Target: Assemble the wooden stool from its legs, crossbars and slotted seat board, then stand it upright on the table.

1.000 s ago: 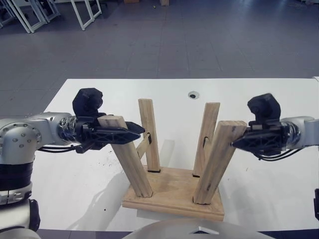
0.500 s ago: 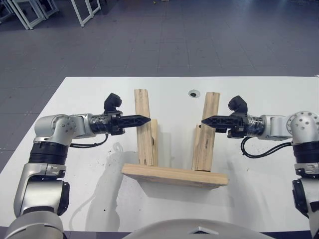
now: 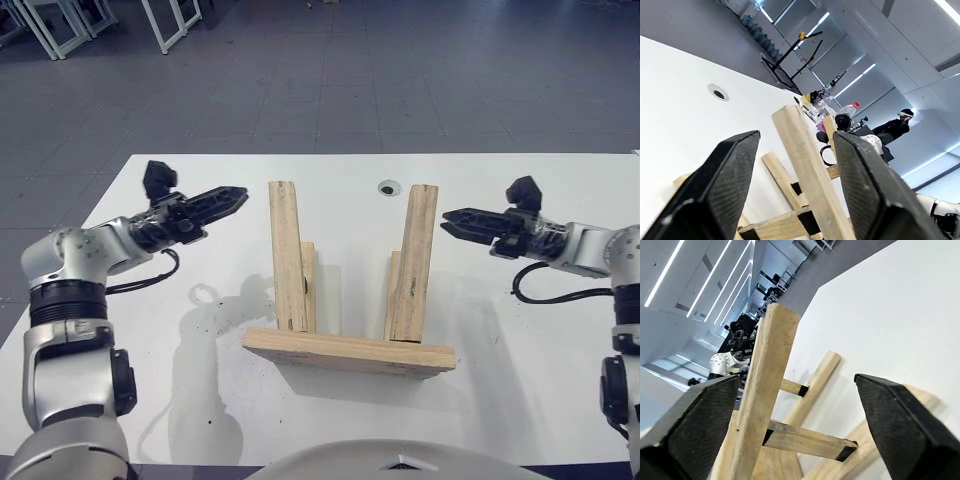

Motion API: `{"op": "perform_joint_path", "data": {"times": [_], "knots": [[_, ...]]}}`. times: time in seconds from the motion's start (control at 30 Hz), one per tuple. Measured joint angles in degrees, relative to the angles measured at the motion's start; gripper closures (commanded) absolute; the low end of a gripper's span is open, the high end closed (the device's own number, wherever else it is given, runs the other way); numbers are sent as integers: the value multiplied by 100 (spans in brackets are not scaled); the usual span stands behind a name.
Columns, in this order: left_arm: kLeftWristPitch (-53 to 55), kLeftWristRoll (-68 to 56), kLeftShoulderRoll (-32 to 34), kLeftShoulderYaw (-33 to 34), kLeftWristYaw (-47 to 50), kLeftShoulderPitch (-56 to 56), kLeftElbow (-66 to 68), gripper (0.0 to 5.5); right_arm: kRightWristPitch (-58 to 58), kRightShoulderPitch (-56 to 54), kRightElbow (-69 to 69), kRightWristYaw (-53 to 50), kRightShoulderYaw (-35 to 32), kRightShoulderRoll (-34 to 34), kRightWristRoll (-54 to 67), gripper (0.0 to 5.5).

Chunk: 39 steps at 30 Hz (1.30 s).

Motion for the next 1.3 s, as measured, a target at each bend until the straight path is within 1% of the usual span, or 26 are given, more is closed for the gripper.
{"op": "perform_joint_path", "data": {"times": [0.1, 0.2, 0.27, 0.33, 0.37, 0.47, 0.57, 0.73, 0.83, 0.9, 0.93, 1.03, 1.17, 1.2, 1.3], "knots": [[-495, 316, 248, 387, 125, 1370, -1496, 280, -1030, 1239, -1343, 257, 218, -700, -850, 131], [-1666, 1041, 406, 634, -322, 3359, -2703, 280, -2381, 2866, -2348, 666, 603, -1464, -2007, 131], [-2742, 2059, 678, 515, -459, 4725, -3389, 280, -3318, 3774, -3028, 919, 863, -1945, -2786, 131], [-3398, 2674, 879, 334, -498, 5428, -3902, 280, -3772, 4158, -3495, 1029, 1001, -2151, -3186, 131], [-3590, 2788, 889, 276, -513, 5544, -4069, 280, -3870, 4213, -3598, 1042, 1058, -2168, -3271, 131], [-4049, 3051, 890, 50, -466, 5553, -4361, 280, -3962, 4235, -3782, 1034, 1174, -2141, -3412, 131], [-4087, 3124, 653, -227, -128, 5266, -4656, 280, -3749, 4105, -4094, 908, 1446, -1837, -3404, 131], [-4017, 3011, 619, -604, -82, 4935, -5032, 280, -3329, 3878, -4560, 737, 1645, -1514, -3282, 131], [-3863, 2977, 583, -846, -22, 4699, -5091, 280, -3177, 3598, -4716, 580, 1837, -1206, -3228, 180], [-3767, 2888, 515, -951, 5, 4595, -5126, 305, -3110, 3457, -4716, 425, 1900, -1017, -3239, 206], [-3717, 2873, 491, -997, 9, 4573, -5138, 329, -3103, 3414, -4716, 381, 1923, -964, -3240, 233], [-3468, 2670, 475, -1040, 16, 4513, -5216, 365, -3064, 3289, -4704, 257, 1970, -798, -3235, 277], [-3282, 2606, 491, -1056, 9, 4453, -5231, 385, -2782, 3112, -4564, 59, 1889, -656, -3153, 357], [-3217, 2585, 487, -1062, 13, 4413, -5220, 385, -2704, 3072, -4542, 19, 1833, -594, -3088, 367], [-3101, 2495, 428, -1040, 28, 4287, -5185, 385, -2337, 2967, -4544, 54, 1682, -602, -2828, 370]]}}
